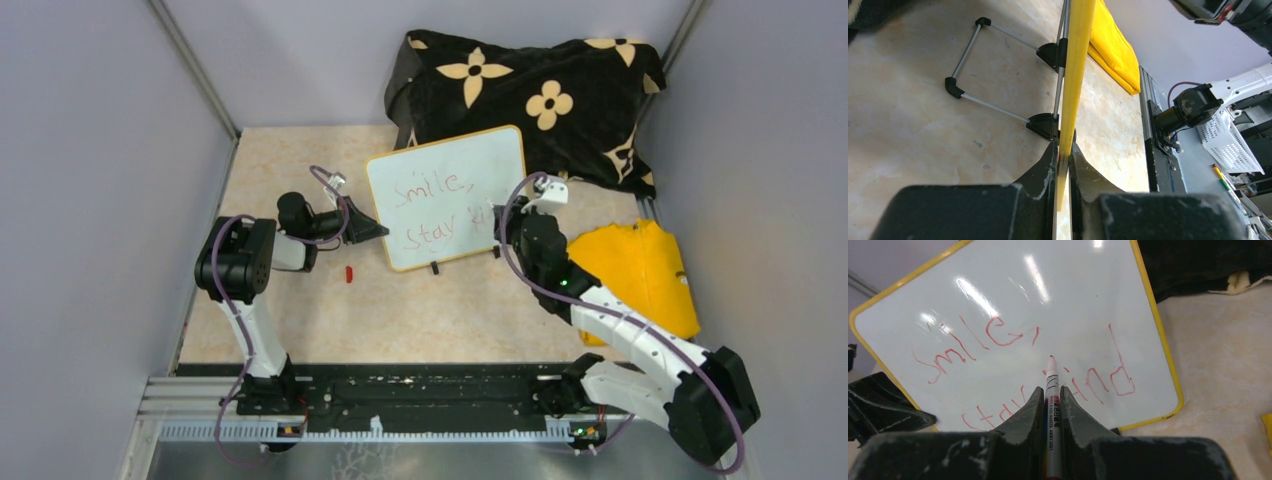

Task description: Write a sentence on the whiteboard

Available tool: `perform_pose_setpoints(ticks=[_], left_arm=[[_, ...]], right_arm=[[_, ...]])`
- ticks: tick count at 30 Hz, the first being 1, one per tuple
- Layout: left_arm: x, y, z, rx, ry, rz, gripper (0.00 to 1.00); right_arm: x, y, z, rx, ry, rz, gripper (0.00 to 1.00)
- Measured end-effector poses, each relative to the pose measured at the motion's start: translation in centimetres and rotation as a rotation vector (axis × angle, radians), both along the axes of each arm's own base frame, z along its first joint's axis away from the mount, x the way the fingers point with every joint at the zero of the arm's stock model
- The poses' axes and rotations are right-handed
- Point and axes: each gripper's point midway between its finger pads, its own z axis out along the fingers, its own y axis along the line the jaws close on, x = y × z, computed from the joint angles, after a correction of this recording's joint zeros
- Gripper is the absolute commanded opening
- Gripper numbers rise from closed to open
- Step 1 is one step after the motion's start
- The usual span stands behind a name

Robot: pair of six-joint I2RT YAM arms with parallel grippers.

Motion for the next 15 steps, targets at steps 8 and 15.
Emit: perform_pose_setpoints(ticks=[8, 15], left_arm=[[0.0, 0.0, 0.0, 0.000, 0.000, 0.000, 0.05], [0.0, 0.0, 0.0, 0.000, -0.001, -0.001, 0.05]], right_arm=[[-2.1, -1.6, 3.9, 0.058, -0.080, -0.004, 0.00], [-4.8, -4.4, 2.4, 0.060, -0.088, -0.050, 0.00]])
